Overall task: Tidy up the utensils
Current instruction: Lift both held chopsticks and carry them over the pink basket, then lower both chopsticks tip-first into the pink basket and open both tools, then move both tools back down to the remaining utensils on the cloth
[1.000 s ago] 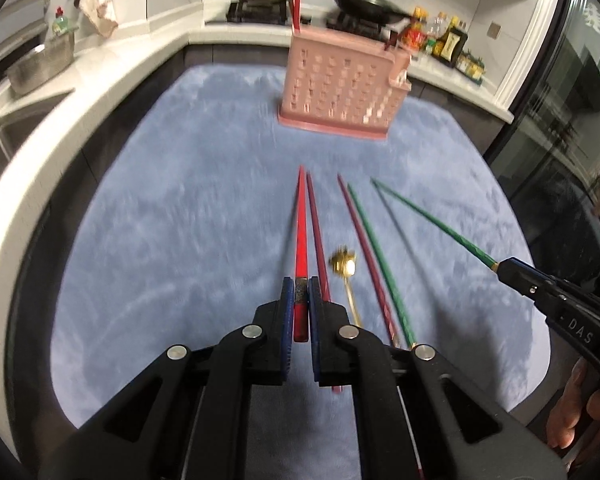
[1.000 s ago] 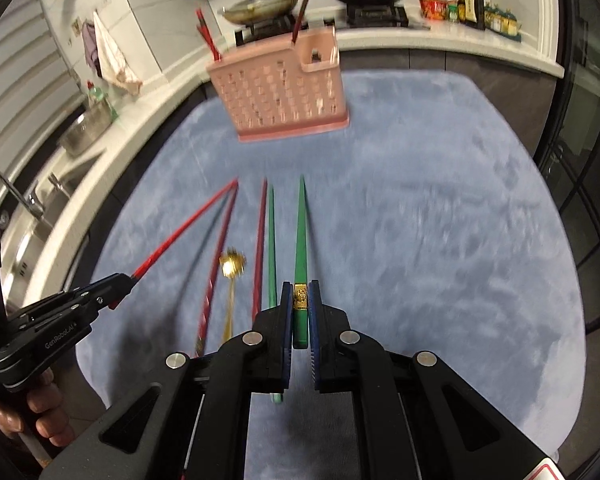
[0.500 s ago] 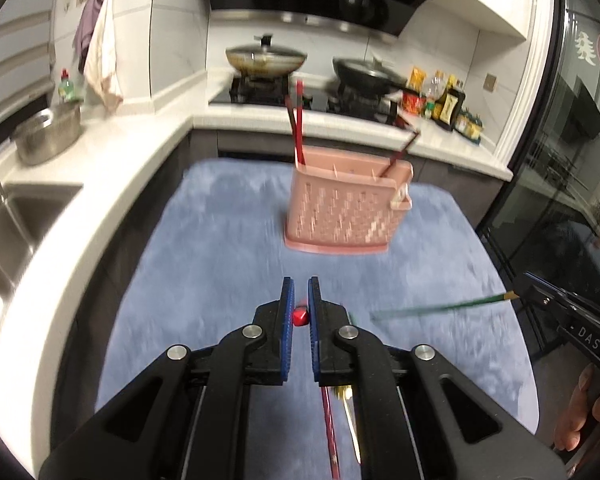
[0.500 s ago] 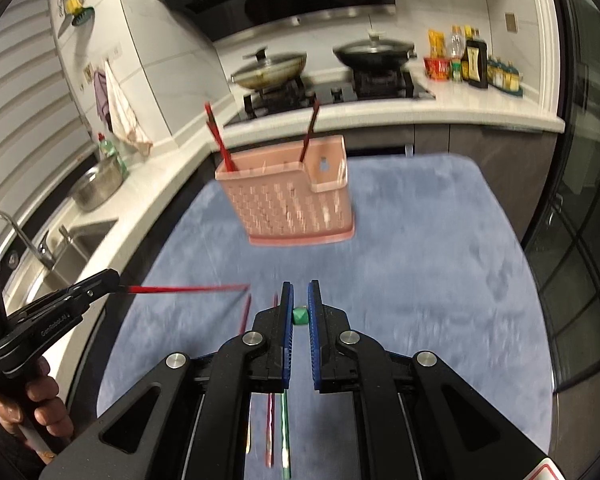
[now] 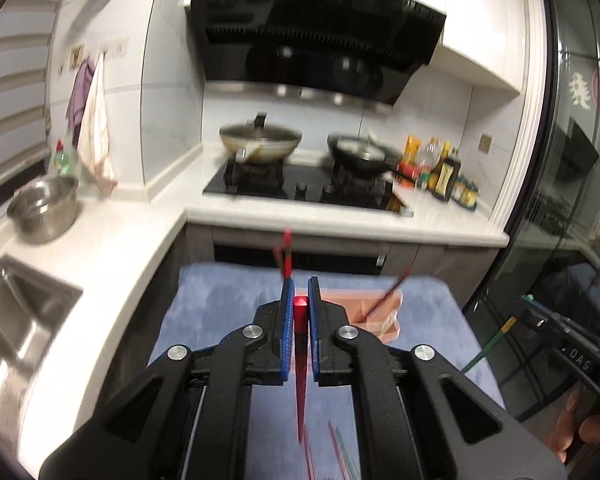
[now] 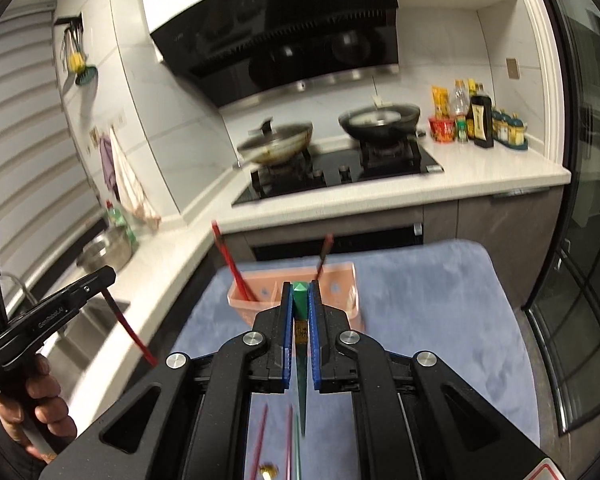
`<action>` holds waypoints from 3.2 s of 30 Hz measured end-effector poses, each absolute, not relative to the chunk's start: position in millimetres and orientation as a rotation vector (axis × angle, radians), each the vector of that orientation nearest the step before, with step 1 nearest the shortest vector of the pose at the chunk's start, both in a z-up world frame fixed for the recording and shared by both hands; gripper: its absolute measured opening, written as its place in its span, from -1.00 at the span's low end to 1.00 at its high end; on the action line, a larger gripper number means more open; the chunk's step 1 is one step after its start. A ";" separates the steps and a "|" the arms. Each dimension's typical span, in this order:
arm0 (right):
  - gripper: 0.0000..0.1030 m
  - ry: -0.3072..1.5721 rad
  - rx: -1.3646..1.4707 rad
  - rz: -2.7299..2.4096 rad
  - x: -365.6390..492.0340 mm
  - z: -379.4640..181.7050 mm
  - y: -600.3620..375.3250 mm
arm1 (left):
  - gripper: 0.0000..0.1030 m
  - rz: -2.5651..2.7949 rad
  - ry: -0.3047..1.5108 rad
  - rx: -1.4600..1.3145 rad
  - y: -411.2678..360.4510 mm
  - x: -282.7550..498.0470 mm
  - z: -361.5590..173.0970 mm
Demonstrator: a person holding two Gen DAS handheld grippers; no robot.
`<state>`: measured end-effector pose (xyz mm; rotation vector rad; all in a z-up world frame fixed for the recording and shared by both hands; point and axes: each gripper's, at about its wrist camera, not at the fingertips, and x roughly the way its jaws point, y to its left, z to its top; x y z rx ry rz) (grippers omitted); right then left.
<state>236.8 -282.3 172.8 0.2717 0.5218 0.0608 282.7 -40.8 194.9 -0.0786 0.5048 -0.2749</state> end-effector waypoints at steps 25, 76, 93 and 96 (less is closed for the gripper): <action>-0.87 0.493 0.296 0.037 373.6 167.4 -279.6 | -0.87 -0.225 0.440 -0.153 -67.7 404.8 204.0; -0.74 0.780 0.178 0.065 189.3 41.2 -242.6 | -0.37 -0.206 0.707 -0.049 -36.8 251.5 75.2; -0.73 1.019 0.114 0.119 94.7 -59.3 -210.7 | -0.37 -0.218 0.995 0.015 -31.2 163.7 -42.1; -0.73 1.033 0.112 0.132 91.4 -65.6 -205.5 | -0.37 -0.232 1.027 0.018 -33.2 153.5 -52.8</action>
